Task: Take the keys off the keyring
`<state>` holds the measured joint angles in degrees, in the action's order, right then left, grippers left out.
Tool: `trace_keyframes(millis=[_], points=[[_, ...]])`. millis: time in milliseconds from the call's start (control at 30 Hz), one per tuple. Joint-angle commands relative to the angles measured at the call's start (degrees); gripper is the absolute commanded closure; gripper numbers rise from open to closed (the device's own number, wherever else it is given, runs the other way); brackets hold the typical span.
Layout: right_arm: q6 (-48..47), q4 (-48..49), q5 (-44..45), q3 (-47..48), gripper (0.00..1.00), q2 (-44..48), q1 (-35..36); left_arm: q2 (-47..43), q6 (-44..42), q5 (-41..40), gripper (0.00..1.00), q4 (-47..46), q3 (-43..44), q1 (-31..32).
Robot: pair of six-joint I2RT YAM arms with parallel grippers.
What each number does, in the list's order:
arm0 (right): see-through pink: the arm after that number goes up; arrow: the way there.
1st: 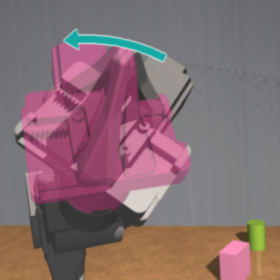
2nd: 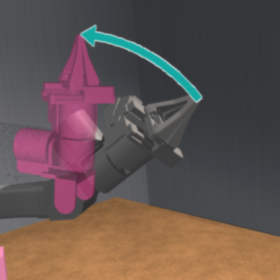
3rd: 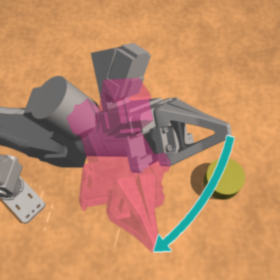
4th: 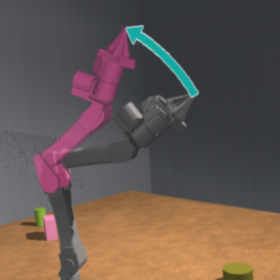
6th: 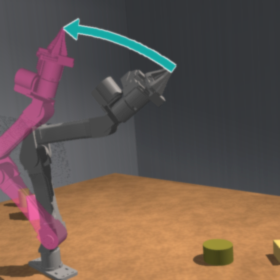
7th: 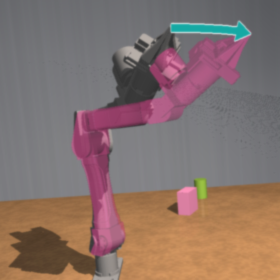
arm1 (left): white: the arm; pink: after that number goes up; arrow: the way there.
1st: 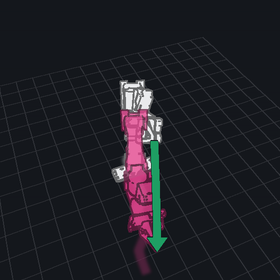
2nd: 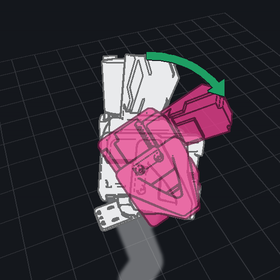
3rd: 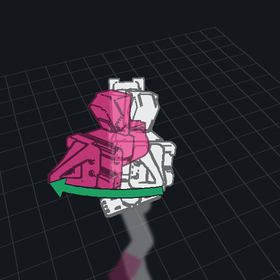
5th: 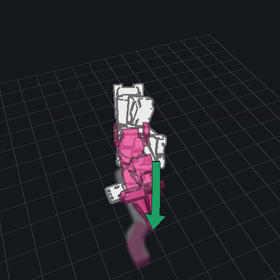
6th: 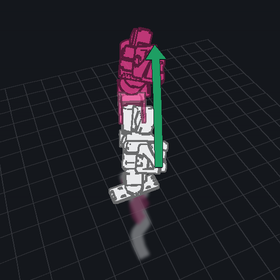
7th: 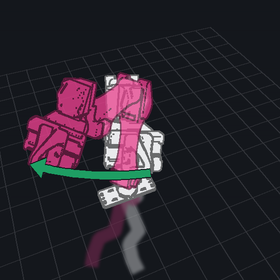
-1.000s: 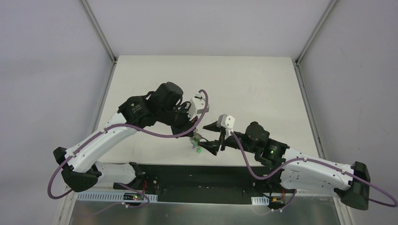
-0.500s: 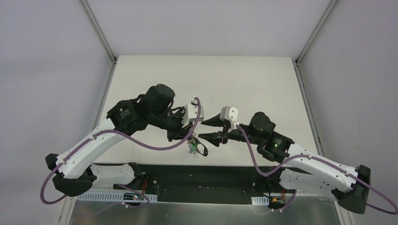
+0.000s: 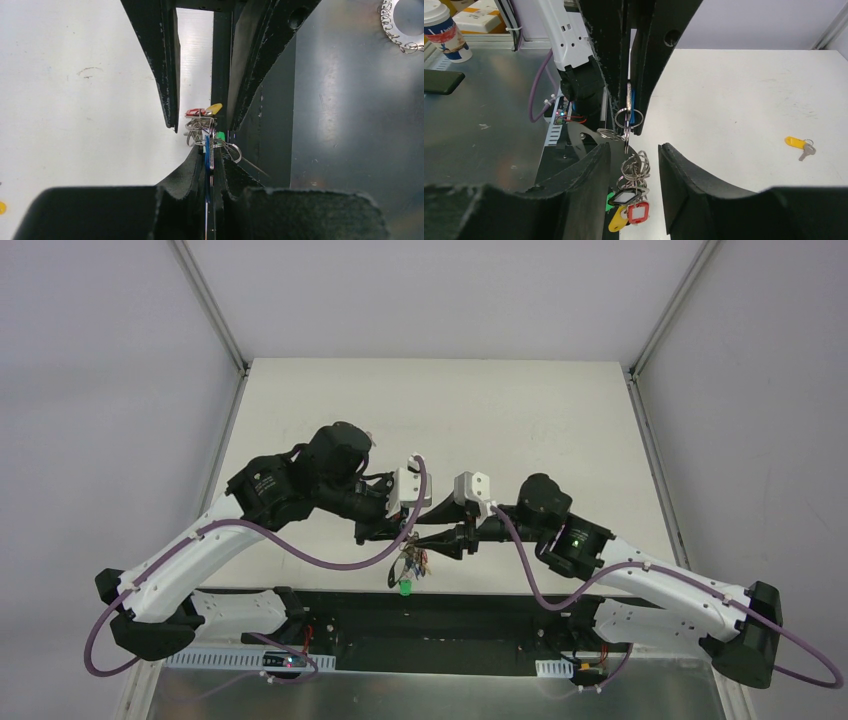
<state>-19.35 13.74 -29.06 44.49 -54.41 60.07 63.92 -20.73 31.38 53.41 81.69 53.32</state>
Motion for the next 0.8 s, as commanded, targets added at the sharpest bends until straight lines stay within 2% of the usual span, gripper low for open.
trace_keyframes(millis=[0,167,300,500,567,767], points=[[1.0,3.2,-2.8,2.9,0.55,0.9,-0.2,-1.1,-1.8,2.0,1.00,-1.0,0.0,0.7],[2.7,4.6,-3.6,3.4,0.64,-0.7,-0.3,-0.6,-2.0,2.2,1.00,-1.0,0.6,0.7],[5.4,8.0,-2.8,3.3,0.82,-2.4,-0.4,-0.3,-2.1,2.1,1.00,-1.0,0.8,0.9],[7.3,11.0,-1.6,2.0,0.90,-2.6,-0.2,-0.3,-2.5,1.9,1.00,-1.0,0.4,0.9],[7.6,11.0,-0.9,1.4,1.00,-2.2,-0.2,-0.3,-2.8,2.0,1.00,-1.0,0.2,1.0],[13.9,11.3,8.7,-1.3,1.00,1.1,-0.8,-0.7,-5.5,0.6,1.00,-1.1,-1.4,1.0]])
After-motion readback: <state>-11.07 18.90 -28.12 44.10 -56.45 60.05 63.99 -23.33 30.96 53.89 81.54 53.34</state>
